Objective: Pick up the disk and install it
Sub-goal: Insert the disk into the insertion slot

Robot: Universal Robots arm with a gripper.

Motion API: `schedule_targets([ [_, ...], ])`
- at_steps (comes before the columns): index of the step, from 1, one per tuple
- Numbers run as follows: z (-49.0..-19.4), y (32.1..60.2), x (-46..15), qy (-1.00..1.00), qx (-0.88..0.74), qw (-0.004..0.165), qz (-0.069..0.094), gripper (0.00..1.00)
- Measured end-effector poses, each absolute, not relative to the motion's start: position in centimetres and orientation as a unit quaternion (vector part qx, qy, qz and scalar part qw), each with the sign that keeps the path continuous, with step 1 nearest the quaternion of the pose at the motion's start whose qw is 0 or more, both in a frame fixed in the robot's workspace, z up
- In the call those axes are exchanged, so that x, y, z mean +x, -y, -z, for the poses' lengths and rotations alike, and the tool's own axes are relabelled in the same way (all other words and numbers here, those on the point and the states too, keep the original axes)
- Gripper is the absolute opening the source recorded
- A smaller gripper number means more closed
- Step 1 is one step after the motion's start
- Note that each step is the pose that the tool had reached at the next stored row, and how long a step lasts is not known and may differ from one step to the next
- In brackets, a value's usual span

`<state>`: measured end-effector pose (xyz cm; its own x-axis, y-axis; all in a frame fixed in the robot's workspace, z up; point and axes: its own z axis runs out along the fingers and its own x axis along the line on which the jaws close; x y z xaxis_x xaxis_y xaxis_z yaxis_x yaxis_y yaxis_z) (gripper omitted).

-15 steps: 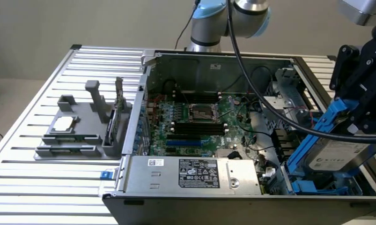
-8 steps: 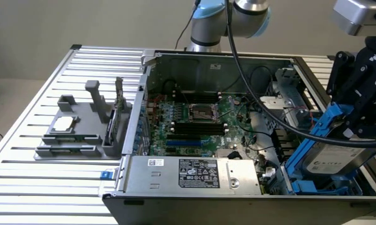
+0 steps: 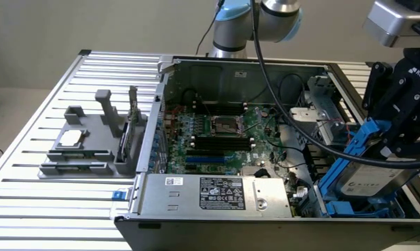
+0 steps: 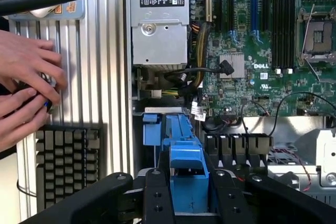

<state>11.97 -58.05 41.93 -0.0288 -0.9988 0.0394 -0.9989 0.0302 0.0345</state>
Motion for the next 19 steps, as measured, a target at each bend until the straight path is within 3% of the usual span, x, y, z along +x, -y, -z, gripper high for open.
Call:
schedule_targets([
  [19,-41.11,57.36,11.78,0.711,0.702,0.026,-0.002,0.32],
])
